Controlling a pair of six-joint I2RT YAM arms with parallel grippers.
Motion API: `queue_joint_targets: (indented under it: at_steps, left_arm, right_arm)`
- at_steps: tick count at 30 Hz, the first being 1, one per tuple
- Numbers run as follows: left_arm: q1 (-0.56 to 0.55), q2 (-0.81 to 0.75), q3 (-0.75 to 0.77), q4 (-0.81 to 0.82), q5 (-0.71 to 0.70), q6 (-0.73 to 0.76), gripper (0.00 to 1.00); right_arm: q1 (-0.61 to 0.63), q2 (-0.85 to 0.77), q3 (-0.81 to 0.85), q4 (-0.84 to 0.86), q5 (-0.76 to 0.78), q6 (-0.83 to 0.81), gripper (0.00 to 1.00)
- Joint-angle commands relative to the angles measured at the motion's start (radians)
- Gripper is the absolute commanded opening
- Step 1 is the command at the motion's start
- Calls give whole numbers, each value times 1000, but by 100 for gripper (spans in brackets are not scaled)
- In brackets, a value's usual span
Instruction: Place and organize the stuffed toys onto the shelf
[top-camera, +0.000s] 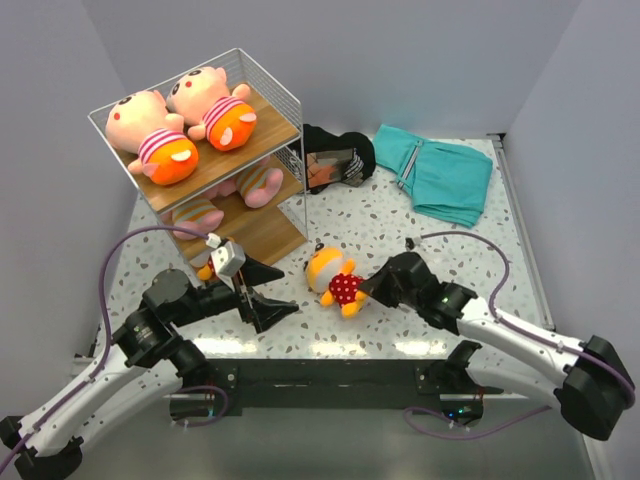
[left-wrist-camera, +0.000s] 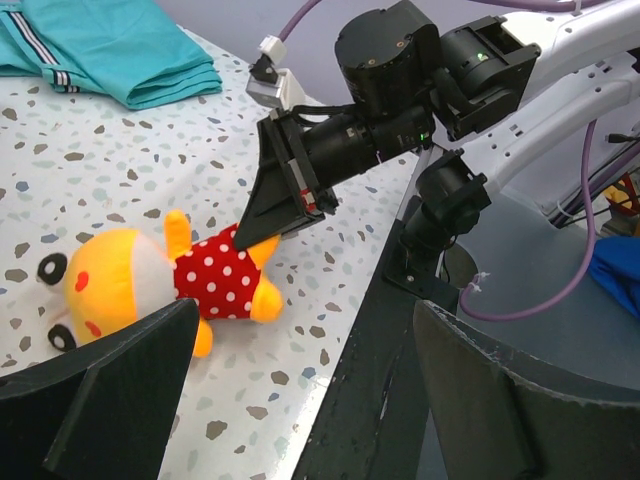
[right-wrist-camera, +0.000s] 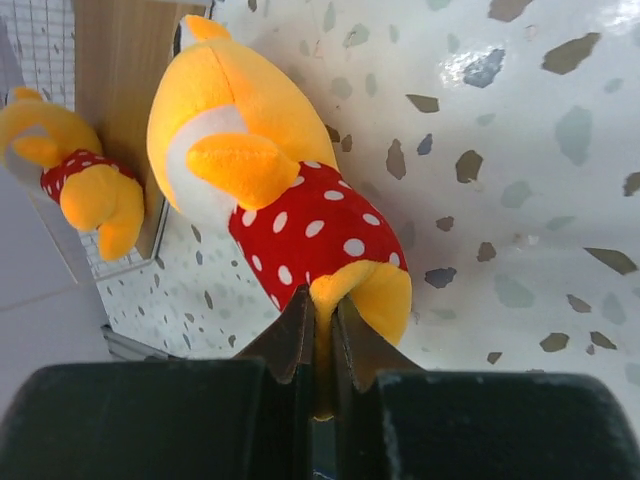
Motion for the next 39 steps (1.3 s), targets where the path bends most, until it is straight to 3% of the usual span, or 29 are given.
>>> queue_joint_targets:
  at_steps: [1,8,24,29,31,39]
  left_arm:
    - [-6,-5,0,30,10,-5,94]
    - [-5,-1,-2,36,22,-7,94]
    - [-6,-5,-3,44,31,-7,94]
    - [-6,-4,-5,47,34,-8,94]
    - [-5,-1,-5,46,34,-7,94]
    - [-6,-5,-5,49,39,-7,94]
  right_arm:
    - [34,82,11,195,-110,-24,0]
    - [82,162,77,362,-80,-8,0]
    - [83,333,209,539,-11,-41,0]
    - [83,482,250,664,5,-74,0]
    - [82,560,251,797,1,-93,0]
    - [82,764,330,971,4,-107,0]
